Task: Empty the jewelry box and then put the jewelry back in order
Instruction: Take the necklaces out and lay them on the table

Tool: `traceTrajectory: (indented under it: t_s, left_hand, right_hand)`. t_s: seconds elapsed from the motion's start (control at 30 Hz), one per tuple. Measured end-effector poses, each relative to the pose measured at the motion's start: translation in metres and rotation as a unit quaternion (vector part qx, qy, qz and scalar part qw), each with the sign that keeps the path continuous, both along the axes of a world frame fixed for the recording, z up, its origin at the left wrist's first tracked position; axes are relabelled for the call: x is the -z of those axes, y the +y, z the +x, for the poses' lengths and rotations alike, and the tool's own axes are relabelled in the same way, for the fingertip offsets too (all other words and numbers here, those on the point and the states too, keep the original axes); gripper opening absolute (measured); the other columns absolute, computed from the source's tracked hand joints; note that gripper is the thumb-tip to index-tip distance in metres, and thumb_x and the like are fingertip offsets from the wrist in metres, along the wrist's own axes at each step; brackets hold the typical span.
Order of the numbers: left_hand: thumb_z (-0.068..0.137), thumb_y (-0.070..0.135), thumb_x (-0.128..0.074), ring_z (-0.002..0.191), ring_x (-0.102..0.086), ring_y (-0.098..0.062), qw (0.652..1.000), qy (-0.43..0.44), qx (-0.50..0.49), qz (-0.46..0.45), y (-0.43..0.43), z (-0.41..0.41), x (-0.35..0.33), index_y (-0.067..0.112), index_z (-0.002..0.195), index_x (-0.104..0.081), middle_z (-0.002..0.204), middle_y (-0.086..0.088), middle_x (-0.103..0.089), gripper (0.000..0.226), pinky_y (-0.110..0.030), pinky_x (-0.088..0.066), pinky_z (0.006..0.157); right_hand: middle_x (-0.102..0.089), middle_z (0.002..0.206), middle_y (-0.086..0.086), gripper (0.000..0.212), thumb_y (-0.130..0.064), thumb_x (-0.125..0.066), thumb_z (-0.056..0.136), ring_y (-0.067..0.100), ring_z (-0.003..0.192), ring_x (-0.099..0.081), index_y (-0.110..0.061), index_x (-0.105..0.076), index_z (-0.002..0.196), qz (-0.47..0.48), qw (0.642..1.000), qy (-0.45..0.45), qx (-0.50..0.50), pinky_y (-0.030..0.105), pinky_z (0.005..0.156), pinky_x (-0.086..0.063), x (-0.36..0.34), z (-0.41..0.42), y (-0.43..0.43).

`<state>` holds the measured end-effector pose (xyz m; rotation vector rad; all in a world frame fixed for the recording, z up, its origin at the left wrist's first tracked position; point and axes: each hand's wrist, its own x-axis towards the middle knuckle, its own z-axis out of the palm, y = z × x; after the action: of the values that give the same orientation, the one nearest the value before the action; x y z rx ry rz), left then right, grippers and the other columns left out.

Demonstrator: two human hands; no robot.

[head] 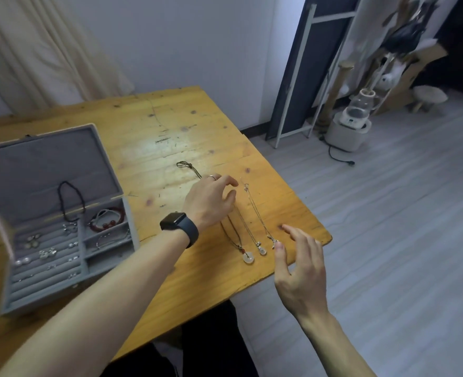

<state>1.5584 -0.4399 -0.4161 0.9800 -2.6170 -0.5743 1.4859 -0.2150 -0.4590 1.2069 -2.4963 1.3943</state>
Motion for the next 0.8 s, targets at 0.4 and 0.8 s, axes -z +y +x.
traceTrajectory:
  t_s: [0.4, 0.8]
  left_hand:
    - [0.092, 0.025, -0.061, 0.106, -0.055, -0.009, 0.977, 0.124, -0.153, -0.081, -0.004, 0.191, -0.035, 0.03, 0.113, -0.067, 0.114, 0.013, -0.063, 0.022, -0.036, -0.052, 0.09]
    - [0.096, 0.022, -0.059, 0.138, -0.036, -0.021, 0.888, 0.196, -0.415, -0.007, -0.058, 0.305, -0.02, 0.021, 0.146, -0.041, 0.152, -0.004, -0.034, 0.053, -0.026, -0.032, 0.106]
  right_hand:
    - [-0.061, 0.12, -0.008, 0.028, -0.024, -0.059, 0.097, 0.002, 0.111, -0.048, -0.02, -0.06, 0.125, -0.031, 0.976, 0.006, -0.216, 0.006, 0.094, -0.031, -0.067, 0.113, -0.113]
    - [-0.062, 0.123, -0.001, 0.039, -0.034, -0.062, 0.094, 0.018, 0.112, -0.056, -0.021, -0.056, 0.13, 0.083, 0.951, 0.074, -0.289, 0.032, 0.09, -0.05, -0.061, 0.179, -0.245]
